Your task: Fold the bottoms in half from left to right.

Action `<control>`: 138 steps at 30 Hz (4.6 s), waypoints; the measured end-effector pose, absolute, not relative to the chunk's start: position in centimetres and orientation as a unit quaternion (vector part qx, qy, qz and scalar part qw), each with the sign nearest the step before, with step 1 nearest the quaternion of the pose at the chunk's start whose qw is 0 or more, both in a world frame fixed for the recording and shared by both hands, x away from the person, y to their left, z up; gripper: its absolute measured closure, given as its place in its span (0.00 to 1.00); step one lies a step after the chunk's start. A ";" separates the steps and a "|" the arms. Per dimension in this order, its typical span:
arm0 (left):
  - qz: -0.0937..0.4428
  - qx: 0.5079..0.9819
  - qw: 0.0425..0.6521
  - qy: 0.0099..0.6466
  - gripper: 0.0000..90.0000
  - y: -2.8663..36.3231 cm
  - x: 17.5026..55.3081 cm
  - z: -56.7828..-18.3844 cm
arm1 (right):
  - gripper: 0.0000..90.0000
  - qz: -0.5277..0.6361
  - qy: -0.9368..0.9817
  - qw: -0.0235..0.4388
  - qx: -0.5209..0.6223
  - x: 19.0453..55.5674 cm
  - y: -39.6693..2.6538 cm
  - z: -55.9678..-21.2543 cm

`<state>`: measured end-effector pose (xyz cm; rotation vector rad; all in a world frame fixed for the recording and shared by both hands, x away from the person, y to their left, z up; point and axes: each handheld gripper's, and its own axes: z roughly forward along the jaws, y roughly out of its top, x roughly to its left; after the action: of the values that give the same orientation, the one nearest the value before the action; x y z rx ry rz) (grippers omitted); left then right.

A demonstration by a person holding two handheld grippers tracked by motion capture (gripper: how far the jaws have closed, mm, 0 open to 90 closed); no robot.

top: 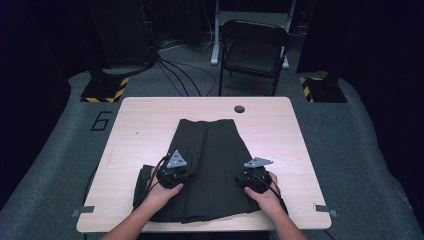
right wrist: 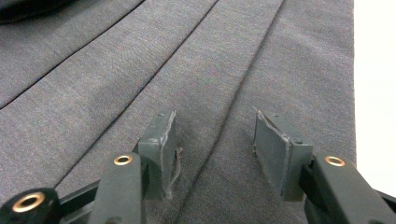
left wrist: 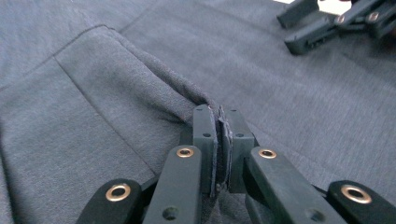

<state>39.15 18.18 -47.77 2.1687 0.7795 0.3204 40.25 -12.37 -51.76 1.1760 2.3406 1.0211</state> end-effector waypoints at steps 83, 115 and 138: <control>0.045 0.834 0.483 0.262 0.72 18.5 30.5 -42.4 | 0.51 0.398 0.811 0.149 0.402 41.5 -9.9 -48.4; 0.132 0.809 0.443 0.363 0.55 14.6 49.6 -44.9 | 0.56 0.415 0.820 0.150 0.363 32.5 -8.0 -46.7; 0.159 0.841 0.329 0.399 0.72 13.7 52.3 -50.1 | 0.50 0.441 0.821 0.120 0.342 29.9 -6.8 -47.4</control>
<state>52.29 13.67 -50.14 2.2021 1.0431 0.4158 29.88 -6.82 -47.44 0.9997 2.3985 1.2901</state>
